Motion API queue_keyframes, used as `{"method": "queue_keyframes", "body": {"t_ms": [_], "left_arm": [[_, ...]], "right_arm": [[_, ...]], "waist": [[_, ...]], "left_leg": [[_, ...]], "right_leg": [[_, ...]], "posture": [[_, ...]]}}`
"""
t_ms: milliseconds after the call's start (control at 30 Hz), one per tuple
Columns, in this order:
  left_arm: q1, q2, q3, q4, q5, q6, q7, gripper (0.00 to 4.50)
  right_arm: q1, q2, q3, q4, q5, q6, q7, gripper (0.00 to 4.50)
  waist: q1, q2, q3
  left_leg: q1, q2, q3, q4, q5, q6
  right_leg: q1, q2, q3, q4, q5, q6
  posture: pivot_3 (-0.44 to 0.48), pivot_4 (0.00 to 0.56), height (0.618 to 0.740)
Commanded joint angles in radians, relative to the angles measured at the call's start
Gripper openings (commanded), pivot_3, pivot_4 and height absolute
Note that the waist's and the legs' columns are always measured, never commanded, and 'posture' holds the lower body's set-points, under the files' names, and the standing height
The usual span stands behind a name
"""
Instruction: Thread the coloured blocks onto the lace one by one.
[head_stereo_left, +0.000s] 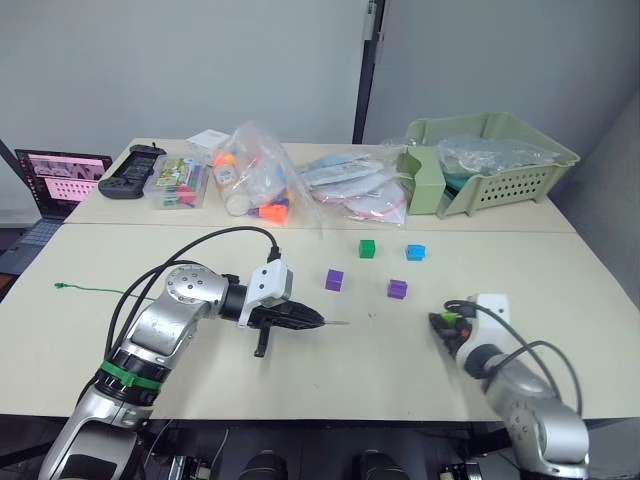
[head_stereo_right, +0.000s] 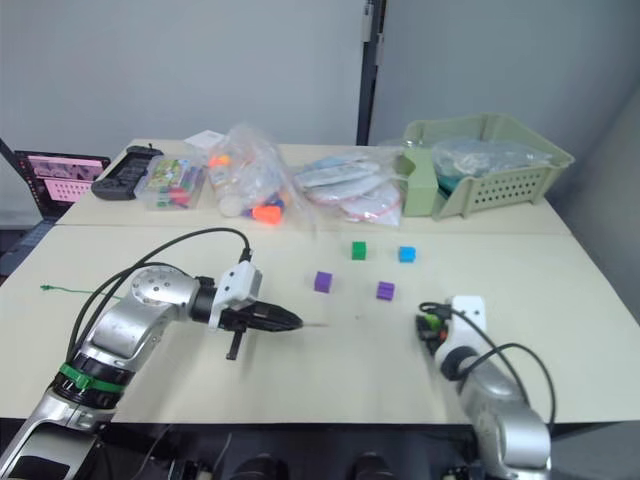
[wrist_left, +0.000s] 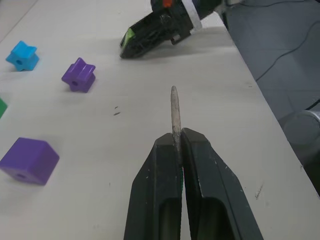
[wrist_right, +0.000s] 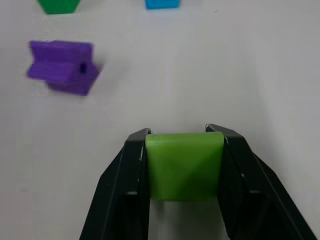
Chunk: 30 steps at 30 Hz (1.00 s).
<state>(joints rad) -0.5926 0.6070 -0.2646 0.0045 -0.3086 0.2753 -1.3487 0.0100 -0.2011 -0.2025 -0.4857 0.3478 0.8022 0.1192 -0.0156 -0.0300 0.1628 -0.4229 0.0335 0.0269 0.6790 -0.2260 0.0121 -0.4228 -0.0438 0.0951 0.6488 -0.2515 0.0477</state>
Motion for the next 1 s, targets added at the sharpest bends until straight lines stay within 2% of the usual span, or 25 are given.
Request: {"method": "queue_keyframes", "body": {"t_ms": [33,200,367,433,567,667,767,833,900,1000], "left_arm": [[-0.048,-0.016,-0.014,0.046,0.014,-0.054,-0.044,0.0],[-0.107,-0.043,-0.038,0.138,0.035,-0.107,-0.1,0.0],[-0.136,-0.06,-0.044,0.193,0.052,-0.14,-0.125,0.0],[-0.139,-0.063,-0.045,0.203,0.057,-0.148,-0.129,0.0],[-0.134,-0.064,-0.039,0.205,0.067,-0.154,-0.128,0.0],[-0.111,-0.059,-0.03,0.185,0.067,-0.145,-0.118,0.0],[-0.084,-0.049,-0.022,0.161,0.064,-0.138,-0.105,0.0],[-0.072,-0.043,-0.014,0.148,0.063,-0.13,-0.093,0.0],[-0.051,-0.04,-0.008,0.119,0.06,-0.116,-0.072,0.0],[-0.025,-0.033,0.0,0.079,0.053,-0.093,-0.05,0.0]], "right_arm": [[0.058,0.075,0.045,-0.164,0.0,0.052,-0.092,1.18],[0.151,0.173,0.122,-0.217,-0.04,0.051,-0.171,1.18],[0.165,0.173,0.165,-0.213,-0.064,0.051,-0.176,1.18],[0.166,0.16,0.154,-0.227,-0.054,0.06,-0.164,2.21],[0.161,0.104,0.115,-0.289,-0.009,0.121,-0.114,3.47],[0.14,-0.001,0.026,-0.36,0.076,0.215,-0.026,4.47],[0.09,-0.163,-0.089,-0.388,0.186,0.3,0.103,4.47],[0.034,-0.313,-0.153,-0.367,0.27,0.335,0.228,4.47],[-0.025,-0.489,-0.146,-0.324,0.325,0.333,0.384,4.47],[-0.092,-0.723,-0.053,-0.25,0.314,0.257,0.589,4.47]], "waist": [[-0.001,0.0,0.0],[0.0,0.0,0.0],[-0.003,0.0,0.0],[-0.003,0.0,0.0],[0.001,0.0,0.0],[0.003,0.0,0.0],[0.0,0.0,0.0],[-0.001,0.0,0.0],[-0.003,0.0,0.0],[-0.003,0.0,0.0]], "left_leg": [[0.0,0.0,0.0,0.0,0.0,0.0],[0.0,0.0,0.0,0.0,0.0,0.0],[0.0,0.0,0.0,0.0,0.0,0.0],[0.0,0.0,0.0,0.0,0.0,0.0],[0.0,0.0,0.0,0.0,0.0,0.0],[-0.001,0.0,-0.001,0.001,0.0,0.0],[-0.001,0.0,0.0,0.001,0.0,0.0],[0.0,0.0,-0.001,0.001,0.0,0.0],[0.0,0.0,-0.001,0.0,0.0,0.0],[0.001,0.0,0.0,0.0,0.0,0.0]], "right_leg": [[0.0,0.0,0.0,0.0,0.0,0.0],[0.0,0.0,0.0,0.0,0.0,0.0],[0.0,0.0,0.0,-0.001,0.0,0.0],[0.0,0.0,0.0,-0.001,0.0,0.0],[0.0,0.0,0.0,-0.001,0.0,0.0],[0.0,0.0,0.0,-0.001,0.0,0.0],[0.0,0.0,0.0,-0.001,0.0,0.0],[0.001,0.0,0.0,-0.001,0.0,0.0],[0.001,0.001,-0.001,-0.001,0.0,0.0],[0.001,0.001,0.0,-0.001,0.0,0.0]], "posture": [[0.0,0.15,0.734],[0.0,0.15,0.734],[0.0,0.15,0.734],[0.0,0.15,0.734],[0.0,0.15,0.734],[0.0,0.15,0.734],[0.0,0.15,0.734],[0.0,0.15,0.734],[0.0,0.15,0.734],[0.0,0.15,0.734]]}}
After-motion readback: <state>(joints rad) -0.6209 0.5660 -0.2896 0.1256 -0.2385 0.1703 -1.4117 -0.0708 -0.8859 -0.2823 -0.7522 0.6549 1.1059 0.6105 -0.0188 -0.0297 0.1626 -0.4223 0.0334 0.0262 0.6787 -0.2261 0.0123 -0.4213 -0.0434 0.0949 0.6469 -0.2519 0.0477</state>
